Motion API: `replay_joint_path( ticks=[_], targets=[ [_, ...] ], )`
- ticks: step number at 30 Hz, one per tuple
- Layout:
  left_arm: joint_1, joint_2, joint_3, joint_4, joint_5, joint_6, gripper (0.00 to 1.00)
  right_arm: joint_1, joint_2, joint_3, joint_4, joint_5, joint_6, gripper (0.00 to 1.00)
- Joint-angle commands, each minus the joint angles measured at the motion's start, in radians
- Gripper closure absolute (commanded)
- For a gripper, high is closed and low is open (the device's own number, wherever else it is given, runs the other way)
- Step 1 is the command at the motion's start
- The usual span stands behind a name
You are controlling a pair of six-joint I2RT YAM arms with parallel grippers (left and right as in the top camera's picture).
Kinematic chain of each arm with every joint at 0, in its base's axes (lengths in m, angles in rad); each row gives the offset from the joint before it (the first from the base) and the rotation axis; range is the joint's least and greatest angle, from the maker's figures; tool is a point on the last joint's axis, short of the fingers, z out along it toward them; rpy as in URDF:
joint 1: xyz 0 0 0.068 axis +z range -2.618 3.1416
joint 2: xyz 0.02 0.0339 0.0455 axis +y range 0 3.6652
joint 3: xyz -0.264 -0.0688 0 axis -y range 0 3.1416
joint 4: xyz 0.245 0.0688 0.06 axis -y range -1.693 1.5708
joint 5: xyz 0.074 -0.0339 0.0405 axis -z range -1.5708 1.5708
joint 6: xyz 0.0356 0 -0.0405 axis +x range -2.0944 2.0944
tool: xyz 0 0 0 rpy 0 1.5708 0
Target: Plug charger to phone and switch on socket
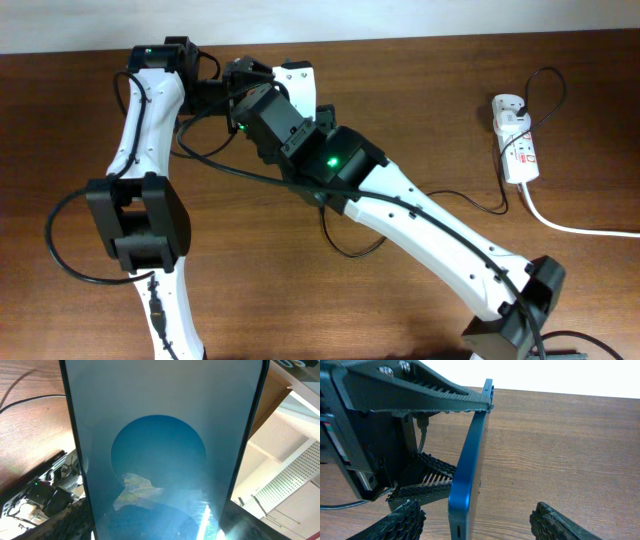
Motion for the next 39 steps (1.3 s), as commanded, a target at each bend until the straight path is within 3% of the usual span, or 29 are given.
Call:
replay_joint_path(
  ticks=[1,7,18,24,28,39],
  targets=[
    [0.005,-0.003,0.028,-0.002,0.056,-0.002,0.26,0.001,0.030,0.018,0.008,0.028,-0.002,0.27],
    [0.005,-0.003,0.028,-0.002,0.056,-0.002,0.25,0.001,0.038,0.018,0.035,0.052,-0.002,0.44],
    [0.005,-0.003,0.028,-0.002,0.057,-0.002,0.25,0.001,0.038,0.018,0.049,0.097,-0.002,0.57],
    [0.005,-0.003,0.028,-0.002,0.057,-0.002,0.24,0.001,0.038,0.018,0.051,0.070,0.002,0.58],
    [0.005,-0.003,0.028,-0.002,0.057,-0.002,0.24,0.002,0.038,0.018,0.051,0.070,0.002,0.67],
    [0.005,-0.003,0.028,-0.002,0.058,-0.002,0.24,0.002,0.038,0.018,0.058,0.062,0.010,0.67]
  ],
)
